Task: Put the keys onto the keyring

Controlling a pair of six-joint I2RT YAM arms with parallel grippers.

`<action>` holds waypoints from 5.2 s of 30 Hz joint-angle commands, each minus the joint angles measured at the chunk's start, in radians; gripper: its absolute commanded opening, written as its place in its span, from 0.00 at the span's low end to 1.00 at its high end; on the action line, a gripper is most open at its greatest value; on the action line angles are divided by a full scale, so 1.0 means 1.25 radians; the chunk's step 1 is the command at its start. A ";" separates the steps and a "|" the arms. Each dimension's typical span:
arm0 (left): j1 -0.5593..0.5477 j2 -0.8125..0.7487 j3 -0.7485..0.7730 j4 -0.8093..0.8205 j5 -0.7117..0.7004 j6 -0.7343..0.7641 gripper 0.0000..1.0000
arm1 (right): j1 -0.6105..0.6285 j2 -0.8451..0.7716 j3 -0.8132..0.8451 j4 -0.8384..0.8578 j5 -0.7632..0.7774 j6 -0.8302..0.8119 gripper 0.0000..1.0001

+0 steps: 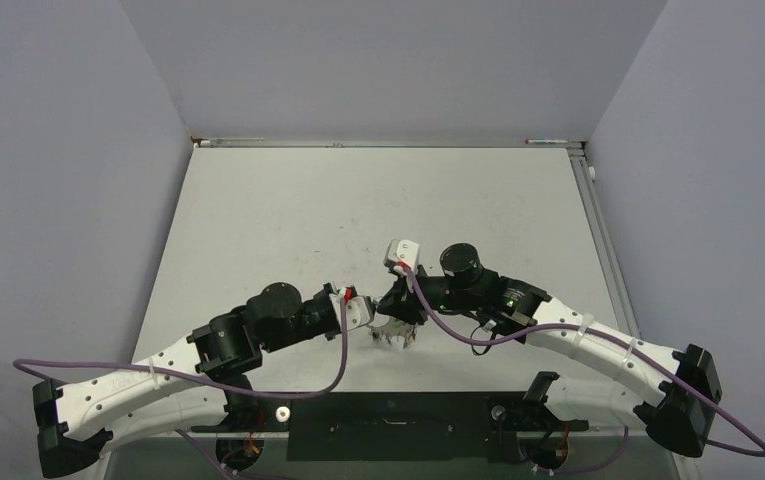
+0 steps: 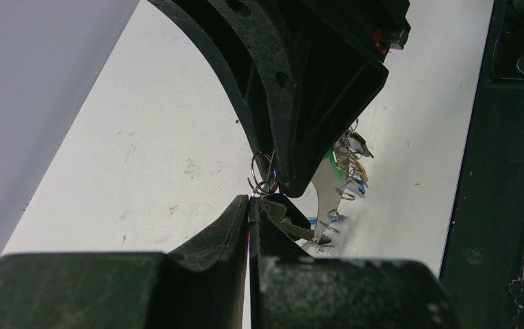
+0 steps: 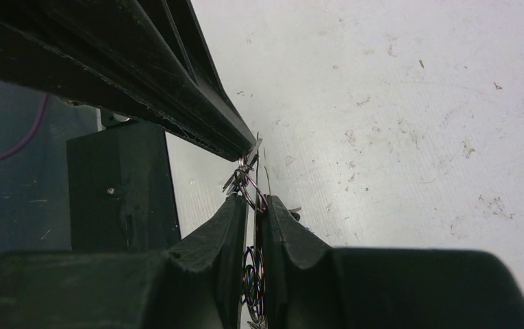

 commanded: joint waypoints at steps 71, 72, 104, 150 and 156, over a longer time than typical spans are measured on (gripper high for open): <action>0.199 -0.096 -0.051 0.241 0.478 -0.182 0.45 | 0.163 -0.163 -0.035 0.133 0.250 -0.151 0.05; 0.199 -0.092 -0.053 0.248 0.484 -0.187 0.45 | 0.165 -0.161 -0.035 0.132 0.252 -0.153 0.05; 0.205 -0.052 -0.051 0.253 0.424 -0.210 0.40 | 0.176 -0.187 -0.043 0.165 0.343 -0.160 0.05; 0.204 -0.026 -0.092 0.385 0.350 -0.312 0.00 | 0.191 -0.144 -0.053 0.234 0.290 -0.144 0.05; 0.205 -0.041 -0.068 0.330 0.299 -0.277 0.00 | 0.192 -0.139 -0.043 0.201 0.293 -0.135 0.14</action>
